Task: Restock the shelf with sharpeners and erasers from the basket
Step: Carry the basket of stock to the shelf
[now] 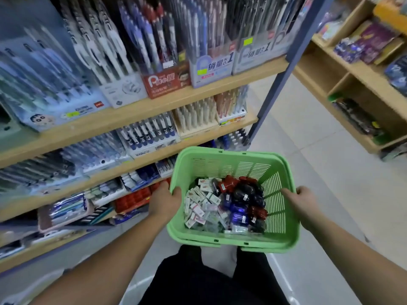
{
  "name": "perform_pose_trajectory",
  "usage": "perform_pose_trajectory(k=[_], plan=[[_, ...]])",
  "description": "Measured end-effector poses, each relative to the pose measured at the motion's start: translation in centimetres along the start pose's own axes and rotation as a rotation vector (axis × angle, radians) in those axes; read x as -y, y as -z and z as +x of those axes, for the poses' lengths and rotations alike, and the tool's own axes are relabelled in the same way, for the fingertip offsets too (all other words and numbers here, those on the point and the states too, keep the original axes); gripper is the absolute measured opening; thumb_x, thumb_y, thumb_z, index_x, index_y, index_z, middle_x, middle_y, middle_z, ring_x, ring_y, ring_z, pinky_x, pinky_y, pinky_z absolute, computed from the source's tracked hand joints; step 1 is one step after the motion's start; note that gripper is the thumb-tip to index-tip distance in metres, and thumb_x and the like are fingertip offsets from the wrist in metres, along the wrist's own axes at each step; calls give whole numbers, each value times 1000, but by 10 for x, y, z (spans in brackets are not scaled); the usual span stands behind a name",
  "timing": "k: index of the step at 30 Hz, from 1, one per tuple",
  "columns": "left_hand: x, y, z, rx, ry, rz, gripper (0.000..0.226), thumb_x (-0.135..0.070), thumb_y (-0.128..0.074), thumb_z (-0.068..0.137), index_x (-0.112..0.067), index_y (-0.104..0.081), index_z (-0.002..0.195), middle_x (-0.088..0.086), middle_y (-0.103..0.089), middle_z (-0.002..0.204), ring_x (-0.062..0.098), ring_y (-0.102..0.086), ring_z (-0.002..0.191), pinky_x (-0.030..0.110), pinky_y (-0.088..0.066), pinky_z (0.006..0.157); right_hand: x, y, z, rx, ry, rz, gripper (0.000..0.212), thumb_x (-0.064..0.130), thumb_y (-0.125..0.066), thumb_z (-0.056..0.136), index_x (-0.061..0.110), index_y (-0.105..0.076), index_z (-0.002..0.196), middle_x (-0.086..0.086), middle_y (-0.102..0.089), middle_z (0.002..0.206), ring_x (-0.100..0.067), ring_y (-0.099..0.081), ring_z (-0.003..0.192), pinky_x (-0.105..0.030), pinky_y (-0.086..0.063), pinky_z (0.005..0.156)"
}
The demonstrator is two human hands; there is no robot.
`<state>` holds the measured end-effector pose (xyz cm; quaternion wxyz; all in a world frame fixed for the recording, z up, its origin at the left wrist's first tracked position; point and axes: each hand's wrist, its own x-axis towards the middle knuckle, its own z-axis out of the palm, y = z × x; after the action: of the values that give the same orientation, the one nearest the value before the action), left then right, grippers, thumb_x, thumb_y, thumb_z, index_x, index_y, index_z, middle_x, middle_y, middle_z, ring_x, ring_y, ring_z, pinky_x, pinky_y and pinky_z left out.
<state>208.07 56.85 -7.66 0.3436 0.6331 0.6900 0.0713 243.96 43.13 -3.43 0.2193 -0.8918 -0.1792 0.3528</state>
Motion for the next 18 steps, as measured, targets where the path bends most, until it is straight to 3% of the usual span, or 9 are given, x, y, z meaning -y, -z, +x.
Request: perform_pose_trajectory(k=[3,6,9,14,18], plan=[[5,-18,-16,-66,89,-19,39,-47,-50,103,-11,-56,87,6,-61,76,33,-66,76,38,-53,65,7,0,26,89,92,-107,37,39,-67,96,3,-60,91,-24,-69,90,-38,-68,78,-46,-57,67],[12,-42,-32,-101,195,24,52,-55,-37,106,-11,-64,105,13,-68,95,36,-66,91,36,-47,71,6,-9,57,207,172,-188,44,51,-61,98,7,-66,95,-17,-71,87,-35,-70,79,-46,-60,71],[30,-67,-49,-85,288,113,59,-53,-33,107,-2,-62,112,24,-68,108,42,-64,100,40,-46,76,-6,-24,76,315,250,-270,44,50,-54,104,8,-65,101,-15,-69,84,-32,-67,76,-38,-54,65],[81,-102,-75,-37,416,195,57,-50,-31,109,-1,-61,111,23,-67,111,39,-63,103,37,-38,73,-36,-67,93,409,328,-373,35,40,-52,107,7,-62,105,-14,-69,88,-32,-67,78,-47,-60,75],[150,-138,-67,-18,489,213,59,-53,-31,108,-2,-62,109,23,-68,112,39,-63,103,39,-45,79,-64,-137,112,459,366,-484,34,40,-51,108,8,-60,102,-15,-69,86,-32,-68,75,-51,-62,73]])
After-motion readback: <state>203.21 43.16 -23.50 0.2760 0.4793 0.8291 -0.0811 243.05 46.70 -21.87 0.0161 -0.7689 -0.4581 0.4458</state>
